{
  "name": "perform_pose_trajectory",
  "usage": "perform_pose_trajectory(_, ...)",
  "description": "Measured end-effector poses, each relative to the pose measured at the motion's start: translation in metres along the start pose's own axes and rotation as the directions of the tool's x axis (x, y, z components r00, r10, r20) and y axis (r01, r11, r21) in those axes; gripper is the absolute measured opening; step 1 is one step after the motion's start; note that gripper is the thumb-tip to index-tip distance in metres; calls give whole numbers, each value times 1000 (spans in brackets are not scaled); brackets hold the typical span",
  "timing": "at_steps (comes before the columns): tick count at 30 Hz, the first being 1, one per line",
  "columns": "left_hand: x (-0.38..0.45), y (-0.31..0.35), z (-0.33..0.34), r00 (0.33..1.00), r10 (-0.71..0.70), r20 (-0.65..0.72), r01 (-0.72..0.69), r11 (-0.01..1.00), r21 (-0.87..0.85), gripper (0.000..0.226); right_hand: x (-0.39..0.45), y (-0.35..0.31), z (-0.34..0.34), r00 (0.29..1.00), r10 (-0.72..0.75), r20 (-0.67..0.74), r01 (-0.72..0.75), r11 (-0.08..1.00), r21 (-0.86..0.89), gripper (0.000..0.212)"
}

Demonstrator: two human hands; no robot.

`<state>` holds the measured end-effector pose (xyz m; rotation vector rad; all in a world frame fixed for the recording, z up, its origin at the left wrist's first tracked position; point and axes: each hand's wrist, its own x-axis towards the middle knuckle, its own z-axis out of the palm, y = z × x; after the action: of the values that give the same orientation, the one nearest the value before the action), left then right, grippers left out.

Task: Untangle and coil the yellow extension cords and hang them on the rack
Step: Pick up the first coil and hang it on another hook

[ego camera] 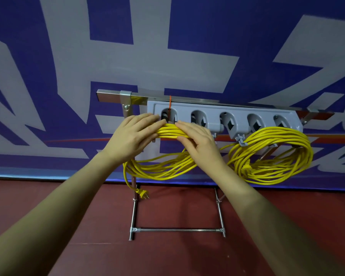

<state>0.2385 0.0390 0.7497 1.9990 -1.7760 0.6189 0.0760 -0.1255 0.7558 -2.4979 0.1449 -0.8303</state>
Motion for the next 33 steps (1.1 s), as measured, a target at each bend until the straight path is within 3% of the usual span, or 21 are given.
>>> perform_pose_trajectory(4,-14,6,6,995,-81,-50,81,997,-7,46,-6,2,4,999,3,49,-5,999,46,41)
perform_pose_trajectory(9,-13,9,5,973,-123,-197,103,989,-110,33,-10,-2,4,994,51,-99,-38,990,134,34)
perform_pose_trajectory(15,13,11,-7,979,-30,-203,27,999,-19,36,-7,-3,-9,962,122,-246,-96,989,115,23)
perform_pose_trajectory(19,30,15,-12,970,-111,-218,96,992,-78,31,6,-2,-18,955,131,-267,-131,991,18,17)
perform_pose_trajectory(24,27,6,-12,973,-51,-224,49,999,-16,28,6,3,-10,958,202,-202,-197,979,46,16)
perform_pose_trajectory(27,8,5,-5,970,-48,-237,38,998,-48,31,-4,6,-8,977,137,-162,-151,985,-78,27)
perform_pose_trajectory(33,-4,7,3,990,-43,-137,43,999,1,55,-8,7,-9,995,0,-99,-28,957,-288,48)
